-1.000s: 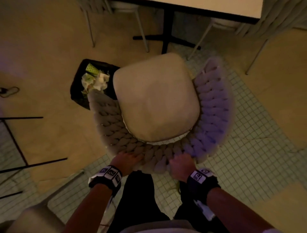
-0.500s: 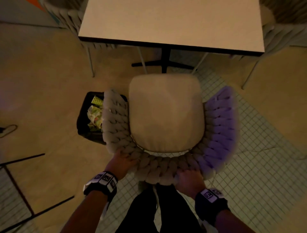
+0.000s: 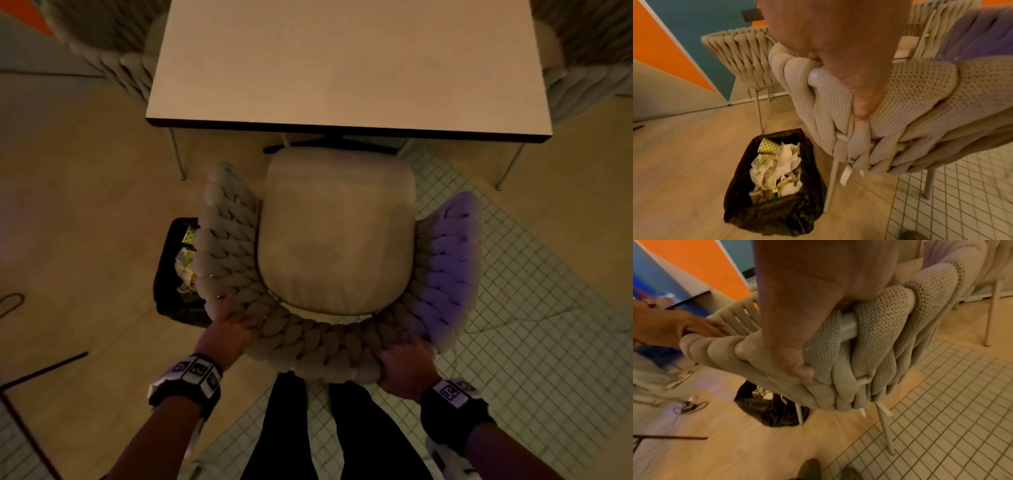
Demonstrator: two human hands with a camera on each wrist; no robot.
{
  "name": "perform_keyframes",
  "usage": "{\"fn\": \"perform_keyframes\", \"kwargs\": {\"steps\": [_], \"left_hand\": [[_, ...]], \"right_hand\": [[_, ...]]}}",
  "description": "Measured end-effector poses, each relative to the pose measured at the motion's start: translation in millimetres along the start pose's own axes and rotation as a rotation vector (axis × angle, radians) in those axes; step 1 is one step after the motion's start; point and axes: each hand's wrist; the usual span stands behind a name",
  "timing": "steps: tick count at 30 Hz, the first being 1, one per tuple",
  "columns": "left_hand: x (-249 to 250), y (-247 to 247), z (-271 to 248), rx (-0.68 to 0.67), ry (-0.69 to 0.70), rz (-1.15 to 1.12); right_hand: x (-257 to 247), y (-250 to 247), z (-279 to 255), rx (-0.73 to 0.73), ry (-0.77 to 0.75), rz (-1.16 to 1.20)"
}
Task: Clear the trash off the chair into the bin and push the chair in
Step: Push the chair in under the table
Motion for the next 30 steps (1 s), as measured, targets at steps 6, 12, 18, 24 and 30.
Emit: {"fn": "perform_keyframes", "kwargs": {"steps": [6,12,18,24,30], "left_hand": [[-41,-18,31,0.163,-0.028,0.022],[-50,-25,42,0.083,-0.061,-0.003],[-49,-31,46,0.039,-0.05,0.026],[-33,-33,41,0.059,-0.045,-0.036],[-46,-22,47,0.043,-0.061,-0.018]], "right_hand": [[12,-34,45,0.052,0.042,-0.054],[21,-46,60,0.005,0.006,-0.084],[26,-43,66,0.006,0.002,-0.081],[31,-32,62,0.011,-0.007,-0.079],[32,-39,70,0.045,-0.028,-0.085]]}}
Point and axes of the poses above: each hand's wrist, its own z-axis towards the middle knuckle, its own y-axis out of the palm, x = y × z, and after that the axes turned 10 degrees about y, right-handed
